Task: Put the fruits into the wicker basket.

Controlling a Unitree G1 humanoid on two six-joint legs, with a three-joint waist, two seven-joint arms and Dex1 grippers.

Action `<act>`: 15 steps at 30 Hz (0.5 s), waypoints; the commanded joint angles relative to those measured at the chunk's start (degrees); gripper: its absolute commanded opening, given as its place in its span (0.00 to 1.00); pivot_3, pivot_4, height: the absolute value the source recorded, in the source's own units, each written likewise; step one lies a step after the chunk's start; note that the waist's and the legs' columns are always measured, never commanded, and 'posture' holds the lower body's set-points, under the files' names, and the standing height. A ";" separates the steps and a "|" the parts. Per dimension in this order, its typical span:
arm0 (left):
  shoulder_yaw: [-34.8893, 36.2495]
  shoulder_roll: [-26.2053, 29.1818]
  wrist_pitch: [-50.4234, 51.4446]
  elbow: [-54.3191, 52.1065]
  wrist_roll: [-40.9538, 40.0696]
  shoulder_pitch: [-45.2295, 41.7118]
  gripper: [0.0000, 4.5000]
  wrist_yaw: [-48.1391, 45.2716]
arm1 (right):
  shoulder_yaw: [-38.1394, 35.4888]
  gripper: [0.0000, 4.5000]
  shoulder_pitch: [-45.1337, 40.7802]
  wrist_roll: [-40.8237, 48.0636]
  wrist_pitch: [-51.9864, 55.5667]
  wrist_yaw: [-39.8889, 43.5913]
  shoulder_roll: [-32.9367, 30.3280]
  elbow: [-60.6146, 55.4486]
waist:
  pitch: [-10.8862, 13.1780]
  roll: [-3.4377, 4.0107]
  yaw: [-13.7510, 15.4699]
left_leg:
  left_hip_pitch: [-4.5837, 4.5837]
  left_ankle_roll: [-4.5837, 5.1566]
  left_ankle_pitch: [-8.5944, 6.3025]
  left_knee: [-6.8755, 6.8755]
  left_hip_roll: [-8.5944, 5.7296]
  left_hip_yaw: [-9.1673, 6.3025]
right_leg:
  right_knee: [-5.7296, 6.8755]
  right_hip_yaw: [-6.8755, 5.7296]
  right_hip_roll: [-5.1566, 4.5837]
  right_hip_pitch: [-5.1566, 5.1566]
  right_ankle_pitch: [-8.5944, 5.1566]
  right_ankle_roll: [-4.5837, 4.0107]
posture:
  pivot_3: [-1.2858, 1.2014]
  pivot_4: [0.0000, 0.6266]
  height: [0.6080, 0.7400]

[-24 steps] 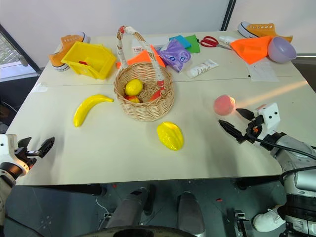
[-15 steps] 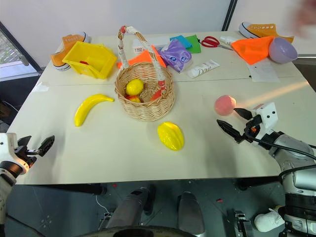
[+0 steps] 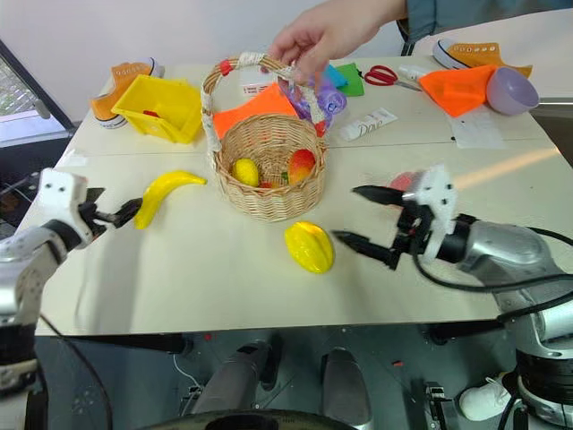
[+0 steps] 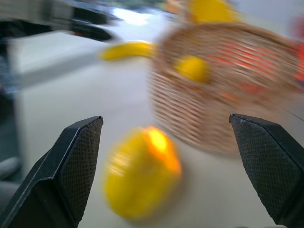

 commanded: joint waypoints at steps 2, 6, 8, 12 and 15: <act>-4.88 0.54 -0.58 7.05 3.86 -6.14 0.97 -1.50 | 5.27 1.00 -2.49 0.14 -0.08 -2.42 2.89 -3.93 | -0.01 -0.10 -0.19 | 0.00 0.00 0.00 0.00 0.00 0.00 | -0.01 0.00 0.01 0.01 0.02 0.03 | 0.52 0.24 1.00; -8.64 -0.75 -0.56 13.03 6.11 -11.41 0.97 -2.40 | 9.05 1.00 -3.46 -0.67 -0.63 -3.76 5.61 -4.53 | 0.00 -0.15 -0.02 | 0.00 0.01 0.01 0.02 -0.01 -0.01 | 0.00 -0.01 0.03 0.02 0.10 0.17 | 0.52 0.24 1.00; -10.25 -0.99 -0.33 15.25 7.31 -12.98 0.97 -3.02 | 10.12 1.00 -3.60 -1.37 -1.06 -4.23 6.38 -4.56 | 0.02 -0.23 -0.02 | 0.00 0.01 0.02 0.05 0.00 -0.03 | 0.02 -0.02 0.04 0.02 0.11 0.19 | 0.52 0.24 1.00; -10.47 -1.73 -0.32 16.82 7.52 -14.11 0.86 -3.21 | 11.17 1.00 -3.84 -2.37 -2.06 -4.69 7.16 -4.39 | -0.02 -0.31 -0.03 | 0.02 0.01 0.02 0.08 -0.01 -0.03 | 0.02 -0.02 0.05 0.05 0.16 0.27 | 0.52 0.24 1.00; -10.16 -1.83 -0.28 16.65 7.63 -13.82 0.58 -3.39 | 11.57 1.00 -3.91 -3.05 -2.87 -4.71 7.41 -4.02 | -0.03 -0.32 -0.05 | 0.03 0.01 0.02 0.09 -0.01 -0.04 | 0.04 -0.02 0.06 0.06 0.22 0.37 | 0.52 0.24 1.00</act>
